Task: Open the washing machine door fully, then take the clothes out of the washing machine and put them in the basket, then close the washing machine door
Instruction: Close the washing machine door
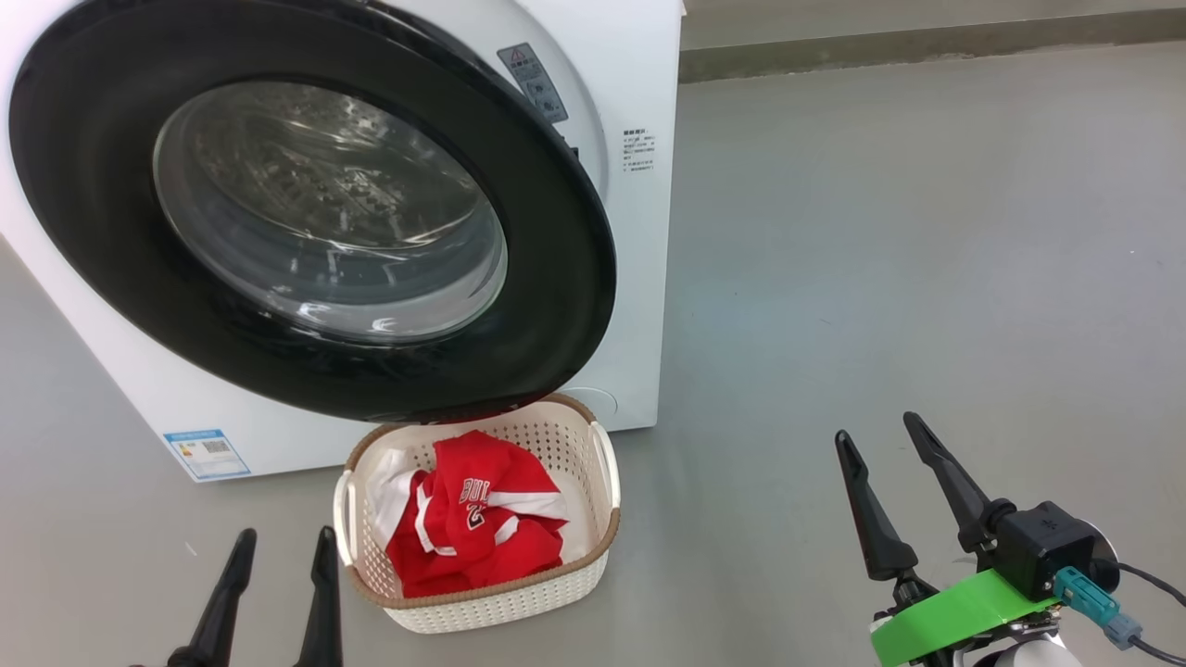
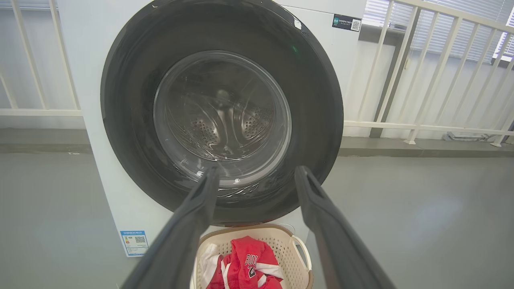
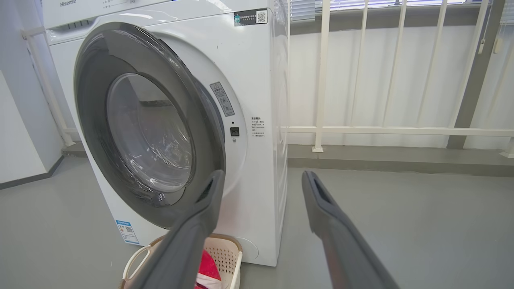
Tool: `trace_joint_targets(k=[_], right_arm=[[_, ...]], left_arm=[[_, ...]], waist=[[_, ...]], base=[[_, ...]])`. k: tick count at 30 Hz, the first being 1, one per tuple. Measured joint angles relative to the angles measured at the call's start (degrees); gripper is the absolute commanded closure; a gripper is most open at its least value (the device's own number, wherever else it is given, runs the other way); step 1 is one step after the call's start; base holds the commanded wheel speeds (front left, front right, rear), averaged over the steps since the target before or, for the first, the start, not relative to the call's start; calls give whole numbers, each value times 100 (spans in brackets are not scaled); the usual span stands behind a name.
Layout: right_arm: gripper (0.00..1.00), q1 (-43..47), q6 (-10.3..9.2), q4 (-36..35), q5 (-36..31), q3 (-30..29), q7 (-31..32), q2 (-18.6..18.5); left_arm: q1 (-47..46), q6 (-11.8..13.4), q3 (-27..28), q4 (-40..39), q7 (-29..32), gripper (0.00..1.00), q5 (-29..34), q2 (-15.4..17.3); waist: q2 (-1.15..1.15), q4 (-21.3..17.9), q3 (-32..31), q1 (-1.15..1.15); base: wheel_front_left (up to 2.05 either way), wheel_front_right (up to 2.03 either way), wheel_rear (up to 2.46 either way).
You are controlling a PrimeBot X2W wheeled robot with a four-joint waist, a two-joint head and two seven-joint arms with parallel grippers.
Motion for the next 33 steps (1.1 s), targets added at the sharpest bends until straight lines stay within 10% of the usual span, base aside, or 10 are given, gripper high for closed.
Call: trace_joint_targets(k=[20, 22, 24, 26, 33], right_arm=[[1, -3, 0, 131, -24, -7, -1, 2], [47, -14, 0, 191, -24, -9, -1, 2], [58, -34, 0, 263, -25, -14, 0, 3], [97, -80, 0, 336, -30, -14, 0, 3], [100, -681, 0, 712, -127, 60, -1, 0]], left_arm=[[1, 24, -185, -30, 105, 0, 1, 56], [1, 24, -191, -86, 104, 0, -7, 49], [1, 23, -200, -118, 104, 0, -11, 48], [0, 14, -211, -166, 104, 0, -55, 34], [-13, -85, -331, -304, 102, 0, -64, 15]], waist=[[0, 132, -23, 0], [0, 188, -16, 0], [0, 249, 0, 0], [0, 313, 24, 0], [0, 546, 198, 0]], base=[[0, 0, 0], [0, 0, 0], [0, 0, 0], [0, 0, 0], [0, 0, 0]])
